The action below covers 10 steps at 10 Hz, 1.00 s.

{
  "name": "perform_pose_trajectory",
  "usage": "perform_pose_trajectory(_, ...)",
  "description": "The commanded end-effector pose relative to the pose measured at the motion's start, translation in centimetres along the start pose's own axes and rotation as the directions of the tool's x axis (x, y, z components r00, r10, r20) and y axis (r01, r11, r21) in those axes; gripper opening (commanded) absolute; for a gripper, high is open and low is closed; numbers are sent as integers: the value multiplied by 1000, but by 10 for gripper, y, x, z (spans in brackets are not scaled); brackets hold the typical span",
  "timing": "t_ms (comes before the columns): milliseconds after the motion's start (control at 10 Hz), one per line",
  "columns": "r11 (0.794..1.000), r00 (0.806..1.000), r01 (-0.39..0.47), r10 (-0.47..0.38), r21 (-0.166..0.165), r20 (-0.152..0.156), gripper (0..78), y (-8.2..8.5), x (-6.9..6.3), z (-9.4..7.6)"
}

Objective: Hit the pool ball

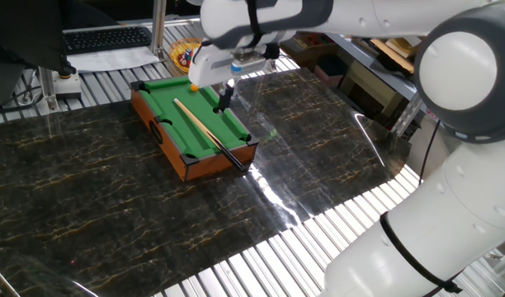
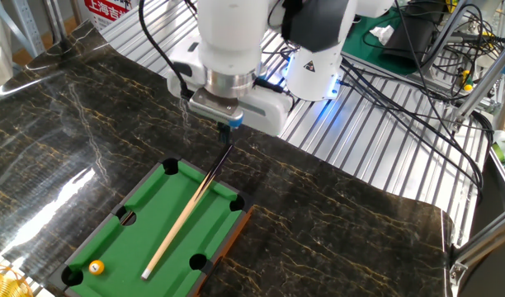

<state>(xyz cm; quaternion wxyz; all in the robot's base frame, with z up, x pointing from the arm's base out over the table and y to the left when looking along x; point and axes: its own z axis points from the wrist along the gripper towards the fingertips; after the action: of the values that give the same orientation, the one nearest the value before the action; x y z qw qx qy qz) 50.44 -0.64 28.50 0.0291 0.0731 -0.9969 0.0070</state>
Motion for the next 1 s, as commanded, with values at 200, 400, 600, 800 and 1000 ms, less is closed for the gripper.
perform_pose_trajectory(200, 1000, 1000, -15, 15, 1, -2, 0, -14, -1, 26)
perform_pose_trajectory(400, 999, 999, -35, 35, -3, 12, 0, -20, 4, 37)
perform_pose_trajectory(600, 999, 998, -51, 51, -1, 25, 0, -18, 9, 51)
perform_pose_trajectory(800, 998, 998, -64, 64, 0, 30, 0, -14, 12, 63)
perform_pose_trajectory(1000, 998, 997, -67, 67, -2, 29, 0, -13, 12, 70)
